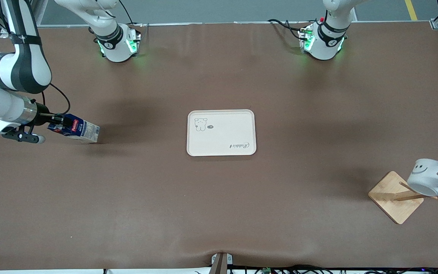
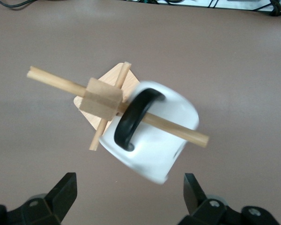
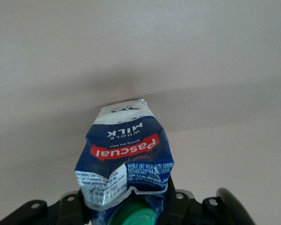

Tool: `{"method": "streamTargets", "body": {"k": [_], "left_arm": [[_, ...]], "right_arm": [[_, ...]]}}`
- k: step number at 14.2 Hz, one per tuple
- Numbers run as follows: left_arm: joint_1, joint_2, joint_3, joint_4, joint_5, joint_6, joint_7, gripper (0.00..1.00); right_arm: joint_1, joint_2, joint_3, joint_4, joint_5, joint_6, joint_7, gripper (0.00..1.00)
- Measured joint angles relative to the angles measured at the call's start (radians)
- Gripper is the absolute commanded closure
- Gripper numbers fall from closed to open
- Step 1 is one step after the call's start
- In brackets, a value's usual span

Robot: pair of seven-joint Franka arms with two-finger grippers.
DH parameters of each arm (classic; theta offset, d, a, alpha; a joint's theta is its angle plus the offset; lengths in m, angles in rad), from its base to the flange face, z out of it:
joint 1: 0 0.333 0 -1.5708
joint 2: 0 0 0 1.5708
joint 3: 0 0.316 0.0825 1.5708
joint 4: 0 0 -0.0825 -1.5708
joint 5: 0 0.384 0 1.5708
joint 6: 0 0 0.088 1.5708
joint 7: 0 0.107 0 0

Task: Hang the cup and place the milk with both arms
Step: 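Lift the milk off the tray while the left gripper hangs the mug, then lower the milk onto the table while the left gripper releases the mug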

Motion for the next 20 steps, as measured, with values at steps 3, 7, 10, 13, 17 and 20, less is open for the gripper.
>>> {"method": "streamTargets", "body": {"k": [3,7,10,13,17,20], "left_arm": [[-0.024,-0.018,-0.001,0.001,0.025,-0.022,0.0,0.0],[-0.062,-0.046,-0.001,0.001,0.042,-0.075,-0.012,0.0],[-0.113,-0.076,-0.002,0.002,0.084,-0.143,-0.075,0.0],[-0.153,-0.109,-0.014,0.002,0.093,-0.214,-0.114,0.0],[-0.153,-0.146,-0.038,0.002,0.093,-0.28,-0.115,0.0],[-0.152,-0.171,-0.038,0.003,0.093,-0.298,-0.115,0.0]], "right_arm": [[-0.012,-0.011,0.0,-0.05,0.0,0.043,-0.006,1.0],[-0.012,-0.022,0.005,-0.067,0.0,0.049,-0.006,1.0],[-0.019,-0.027,0.005,-0.078,0.0,0.052,-0.004,1.0],[-0.034,-0.029,0.004,-0.082,0.0,0.052,0.042,0.86],[-0.035,-0.034,0.005,-0.116,0.0,0.08,0.064,0.59],[-0.035,-0.062,0.007,-0.17,0.0,0.147,0.065,0.44]]}}
